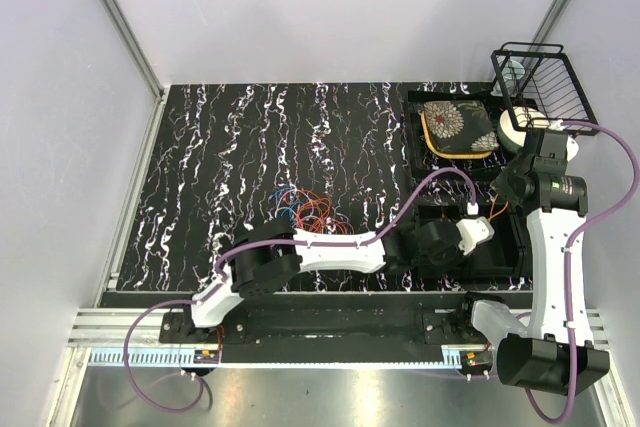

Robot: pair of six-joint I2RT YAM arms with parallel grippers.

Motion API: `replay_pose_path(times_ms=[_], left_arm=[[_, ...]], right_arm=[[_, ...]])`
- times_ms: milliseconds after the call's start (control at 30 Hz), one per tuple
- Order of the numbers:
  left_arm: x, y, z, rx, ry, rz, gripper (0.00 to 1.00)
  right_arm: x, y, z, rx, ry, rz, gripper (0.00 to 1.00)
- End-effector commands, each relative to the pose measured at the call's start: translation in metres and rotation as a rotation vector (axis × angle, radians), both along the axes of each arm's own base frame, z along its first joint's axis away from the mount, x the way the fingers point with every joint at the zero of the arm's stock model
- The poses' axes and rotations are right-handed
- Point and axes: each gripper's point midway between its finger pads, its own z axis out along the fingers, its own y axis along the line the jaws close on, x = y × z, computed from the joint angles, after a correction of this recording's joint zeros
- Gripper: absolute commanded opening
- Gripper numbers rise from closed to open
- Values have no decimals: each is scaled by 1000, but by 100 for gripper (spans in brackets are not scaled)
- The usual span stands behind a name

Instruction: Untangle the cables

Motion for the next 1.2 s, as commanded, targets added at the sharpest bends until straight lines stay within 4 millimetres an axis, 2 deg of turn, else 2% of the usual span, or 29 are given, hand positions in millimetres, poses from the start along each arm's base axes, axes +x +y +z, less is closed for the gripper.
replay_pose_path(times_ms=[0,33,67,133,167,233,300,333,367,400,633,700,767,800,833,967,1000,1033,1167], left_arm=[[12,-9,53,-168,-11,25,0],[20,-3,51,-156,-24,68,1],[22,1,54,-152,-22,82,8],[31,7,58,-138,-15,132,13],[31,12,55,-108,-4,136,20],[35,17,55,-88,10,165,22],[33,23,57,-81,25,172,35],[31,26,65,-95,31,170,39],[29,30,61,-83,36,170,44],[28,33,63,-85,45,176,56],[26,62,78,-65,67,238,77],[27,71,78,-54,72,265,80],[27,82,87,-59,78,288,81],[29,89,82,-42,74,310,82],[29,97,89,-46,71,323,82],[33,122,96,-39,69,372,83],[34,128,105,-55,68,385,83],[34,136,98,-32,70,395,84],[41,160,96,-4,82,450,84]], right_arm=[[16,20,11,90,-94,74,0],[17,24,11,106,-103,92,0],[18,26,10,113,-106,98,0],[21,38,12,163,-122,148,0],[22,41,10,176,-119,161,0],[23,49,8,213,-121,190,0],[23,56,6,244,-117,206,0],[22,57,3,254,-114,210,0],[22,59,2,266,-114,210,0],[21,62,-2,282,-112,220,0],[19,81,-26,392,-91,255,0],[18,87,-34,425,-85,268,0],[21,93,-37,450,-94,286,0],[20,97,-41,461,-84,296,0],[19,99,-43,468,-80,298,0],[20,109,-58,496,-49,311,0],[20,111,-61,501,-41,315,0],[20,116,-63,507,-34,322,0],[15,115,-88,495,24,287,0]])
